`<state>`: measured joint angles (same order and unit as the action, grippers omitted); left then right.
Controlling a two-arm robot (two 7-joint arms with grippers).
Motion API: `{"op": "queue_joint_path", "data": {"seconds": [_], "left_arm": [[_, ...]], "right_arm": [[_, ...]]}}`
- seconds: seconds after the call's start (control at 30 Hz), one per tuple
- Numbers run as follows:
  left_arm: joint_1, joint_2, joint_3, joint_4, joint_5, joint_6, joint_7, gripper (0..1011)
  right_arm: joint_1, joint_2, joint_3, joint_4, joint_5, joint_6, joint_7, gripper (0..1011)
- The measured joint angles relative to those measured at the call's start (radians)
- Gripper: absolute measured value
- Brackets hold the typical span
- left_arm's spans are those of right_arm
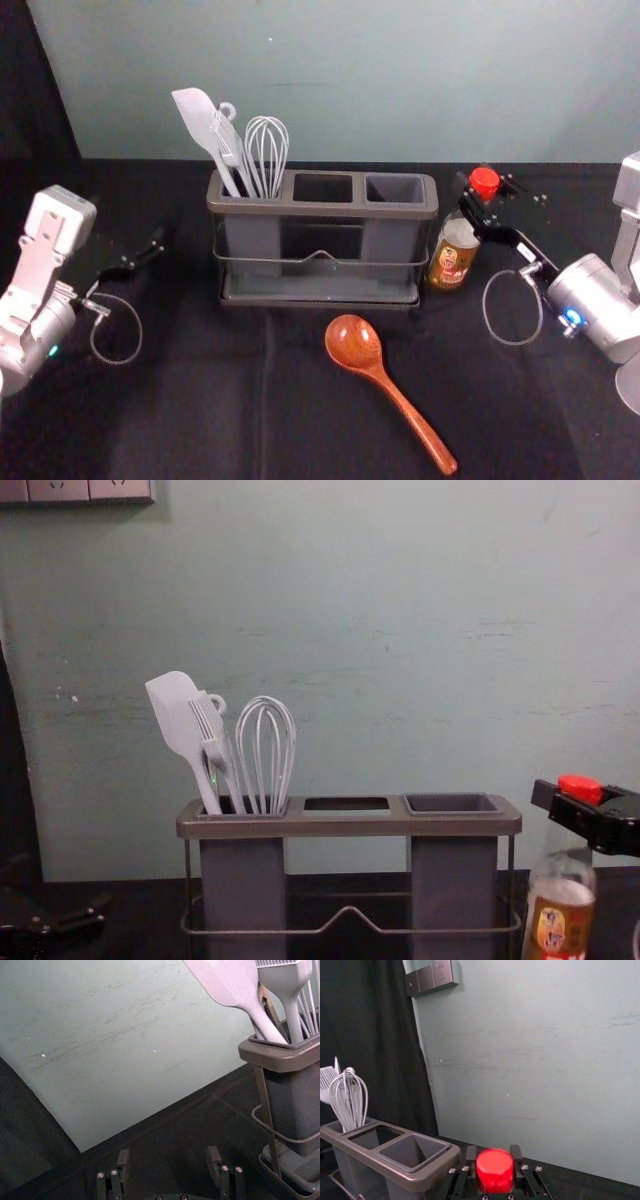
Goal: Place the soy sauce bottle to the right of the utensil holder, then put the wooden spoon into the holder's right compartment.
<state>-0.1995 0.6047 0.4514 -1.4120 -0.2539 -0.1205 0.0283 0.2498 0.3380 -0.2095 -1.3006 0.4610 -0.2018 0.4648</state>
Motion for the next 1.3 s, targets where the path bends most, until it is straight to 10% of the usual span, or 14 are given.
{"op": "queue_joint_path", "data": {"seconds": [0.73,1.3], "left_arm": [[0.000,0.000,0.000,0.000,0.000,0.000,0.000,1000],[0.000,0.000,0.000,0.000,0.000,0.000,0.000,1000]], "right_arm": [[-0.080,0.033,0.027,-0.193,-0.020,0.054,-0.072,1003],[-0.302,-0.008,-0.013,-0.497,-0.211,0.187,-0.282,1000]]}}
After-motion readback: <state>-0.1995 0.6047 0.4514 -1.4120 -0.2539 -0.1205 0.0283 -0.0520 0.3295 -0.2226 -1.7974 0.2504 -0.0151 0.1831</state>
